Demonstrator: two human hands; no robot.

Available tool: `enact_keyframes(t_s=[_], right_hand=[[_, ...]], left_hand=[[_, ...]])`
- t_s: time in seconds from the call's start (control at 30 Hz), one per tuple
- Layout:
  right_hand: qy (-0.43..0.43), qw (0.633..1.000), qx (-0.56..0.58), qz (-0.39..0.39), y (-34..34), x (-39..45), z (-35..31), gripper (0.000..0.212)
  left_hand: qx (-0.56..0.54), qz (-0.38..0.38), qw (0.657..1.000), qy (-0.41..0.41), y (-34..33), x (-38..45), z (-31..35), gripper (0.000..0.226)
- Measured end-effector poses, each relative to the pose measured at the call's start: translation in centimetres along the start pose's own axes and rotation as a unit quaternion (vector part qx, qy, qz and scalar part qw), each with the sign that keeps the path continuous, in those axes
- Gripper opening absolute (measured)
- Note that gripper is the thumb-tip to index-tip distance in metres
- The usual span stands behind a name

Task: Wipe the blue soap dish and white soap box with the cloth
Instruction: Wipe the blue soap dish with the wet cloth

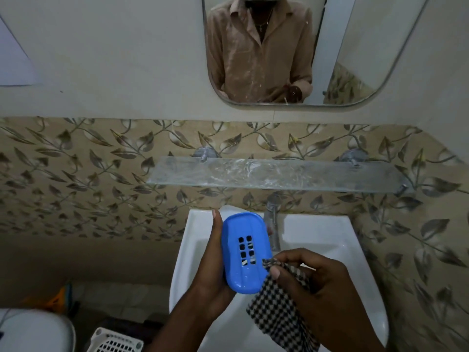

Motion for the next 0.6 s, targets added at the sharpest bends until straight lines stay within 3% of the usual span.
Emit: enact_keyframes(t_s=[0.13,0.23,0.33,0.47,0.6], right_hand=[[-0.002,1.0,0.009,-0.007,0.7,0.1,-0.1,0.021],[0.008,1.0,0.014,0.005,2.1,0.3,-1.1,0.024],[0.039,0.999,0.019,0.009,3.8,0.7,-3.8,0.011],[0.121,0.99,-0.02,0.064,5.3,1.9,-7.4,0.022],[0.197,0.966,-0.15,0.076,2.1,3.7,-7.3,0.022]], left_hand=[[-0.131,-0.097,0.986,0.045,0.3,0.0,0.2,0.091],[-0.142,-0.133,0.979,0.064,0.4,-0.1,0.3,0.087],[-0.127,-0.127,0.981,0.077,0.2,-0.1,0.3,0.083],[-0.088,-0.089,0.989,0.076,-0.1,0.1,-0.3,0.079],[-0.042,-0.049,0.997,0.046,-0.7,0.7,-0.8,0.072]])
Point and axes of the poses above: each hand's wrist, its own x-axis towards the middle knuckle, its own y-axis out of the back of the hand, z = x × y, the point moved 1 cm from there along x, towards the middle knuckle
